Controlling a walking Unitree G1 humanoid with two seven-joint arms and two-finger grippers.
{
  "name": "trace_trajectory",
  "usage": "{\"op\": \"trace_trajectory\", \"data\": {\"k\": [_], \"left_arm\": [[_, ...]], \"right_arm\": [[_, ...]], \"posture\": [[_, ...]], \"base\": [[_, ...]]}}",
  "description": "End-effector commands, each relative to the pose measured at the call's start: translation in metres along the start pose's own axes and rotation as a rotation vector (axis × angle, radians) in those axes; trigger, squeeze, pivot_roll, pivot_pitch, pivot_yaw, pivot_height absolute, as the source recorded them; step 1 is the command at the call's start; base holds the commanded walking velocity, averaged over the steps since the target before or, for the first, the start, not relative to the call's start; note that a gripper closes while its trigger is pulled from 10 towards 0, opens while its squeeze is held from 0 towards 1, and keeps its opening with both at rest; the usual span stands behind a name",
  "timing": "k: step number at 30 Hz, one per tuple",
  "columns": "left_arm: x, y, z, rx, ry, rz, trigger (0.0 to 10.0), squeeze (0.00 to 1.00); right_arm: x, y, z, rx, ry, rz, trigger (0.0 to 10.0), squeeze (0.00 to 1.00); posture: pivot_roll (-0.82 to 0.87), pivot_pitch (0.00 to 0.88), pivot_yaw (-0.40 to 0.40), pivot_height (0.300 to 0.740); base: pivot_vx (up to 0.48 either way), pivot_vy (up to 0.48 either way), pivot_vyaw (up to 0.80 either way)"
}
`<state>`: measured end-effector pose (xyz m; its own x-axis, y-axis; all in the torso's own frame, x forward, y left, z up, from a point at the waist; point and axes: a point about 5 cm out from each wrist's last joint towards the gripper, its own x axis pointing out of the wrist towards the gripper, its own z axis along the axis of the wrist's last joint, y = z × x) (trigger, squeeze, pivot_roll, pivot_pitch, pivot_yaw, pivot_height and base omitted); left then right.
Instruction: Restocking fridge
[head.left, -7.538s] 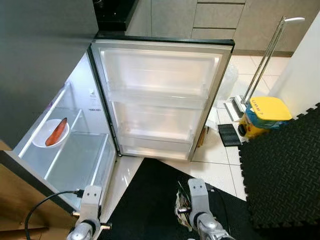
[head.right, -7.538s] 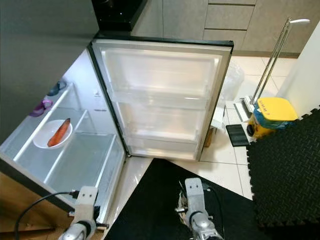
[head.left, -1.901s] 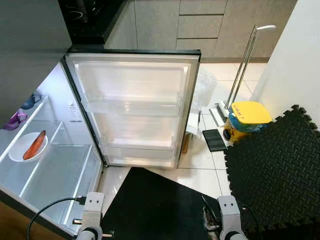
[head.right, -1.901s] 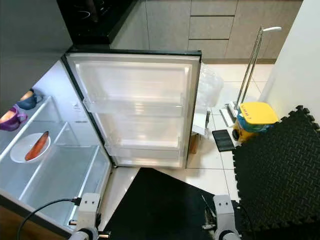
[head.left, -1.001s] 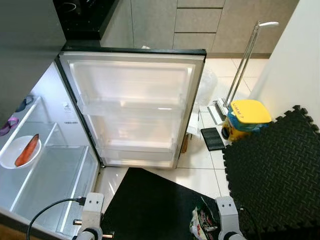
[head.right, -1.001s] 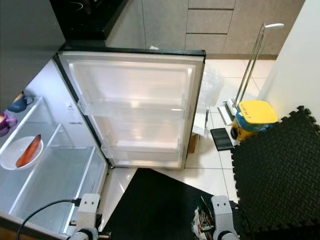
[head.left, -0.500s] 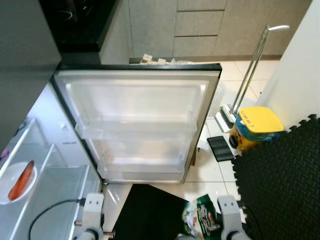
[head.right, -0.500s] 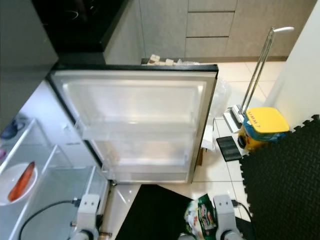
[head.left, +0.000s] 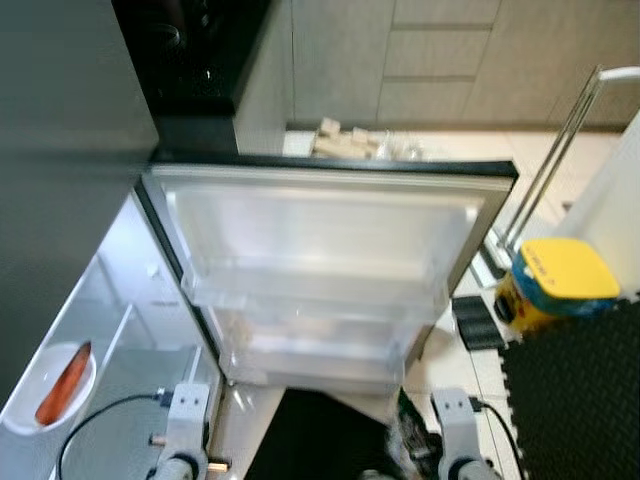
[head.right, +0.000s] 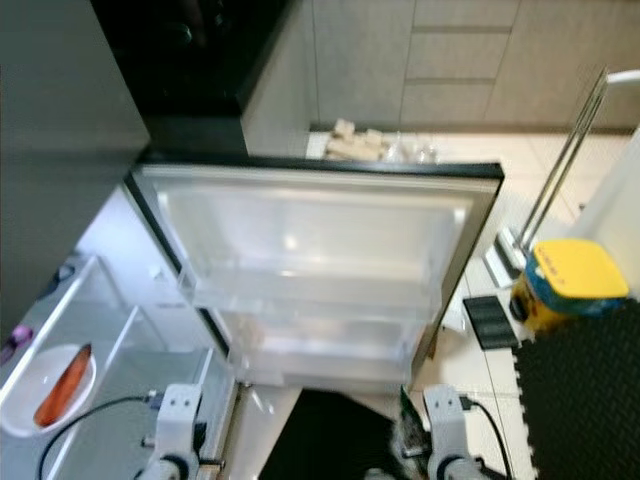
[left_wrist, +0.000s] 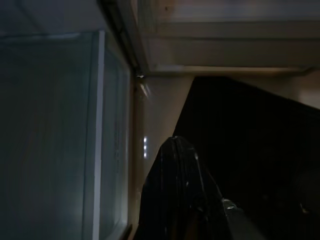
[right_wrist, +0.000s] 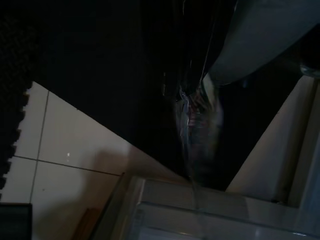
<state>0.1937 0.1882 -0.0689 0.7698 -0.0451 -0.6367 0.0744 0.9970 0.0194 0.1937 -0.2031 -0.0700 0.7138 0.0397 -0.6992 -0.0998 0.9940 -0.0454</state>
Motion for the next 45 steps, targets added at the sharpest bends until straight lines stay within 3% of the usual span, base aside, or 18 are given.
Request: {"op": "trace_trajectory", "data": {"k": [1,8,16,25,31,42,45], "left_arm": [[-0.003,-0.004,-0.007,-0.003,0.021,-0.004,10.0,0.00],[-0.002,-0.005,-0.005,-0.003,0.010,-0.014,10.0,0.00],[0.000,-0.001,-0.001,0.063,0.010,-0.035,10.0,0.00],[-0.005,0.015,-0.005,0.006,0.023,0.006,10.0,0.00],[-0.008,0.017,-0.008,0.046,0.014,0.001,10.0,0.00],[-0.008,0.013,-0.007,0.035,-0.011,0.011,10.0,0.00],[-0.009,0.010,-0.001,0.077,-0.077,-0.054,10.0,0.00]], "right_arm": [[-0.002,-0.002,-0.003,-0.006,0.001,-0.005,10.0,0.00],[-0.002,-0.001,-0.003,-0.009,-0.003,0.005,10.0,0.00],[-0.002,0.002,-0.005,-0.011,0.010,0.010,10.0,0.00],[-0.002,0.004,-0.008,-0.016,0.019,0.013,10.0,0.00],[-0.001,0.011,-0.001,0.006,-0.030,0.129,10.0,0.00],[0.007,0.013,0.025,0.065,-0.090,0.190,10.0,0.00],[0.006,0.014,0.034,0.035,-0.162,0.261,10.0,0.00]], "posture": [[-0.16,0.089,0.017,0.740],[-0.16,0.091,0.019,0.740],[-0.16,0.095,0.025,0.740],[-0.16,0.092,0.025,0.740],[-0.17,0.087,0.025,0.740],[-0.18,0.075,0.018,0.740],[-0.18,0.071,0.015,0.740]], "base": [[0.000,0.000,0.00],[0.000,0.000,0.00],[0.000,-0.120,0.00],[0.000,-0.213,0.00],[0.000,0.000,0.00],[0.000,0.000,0.00],[0.000,0.000,0.00]]}}
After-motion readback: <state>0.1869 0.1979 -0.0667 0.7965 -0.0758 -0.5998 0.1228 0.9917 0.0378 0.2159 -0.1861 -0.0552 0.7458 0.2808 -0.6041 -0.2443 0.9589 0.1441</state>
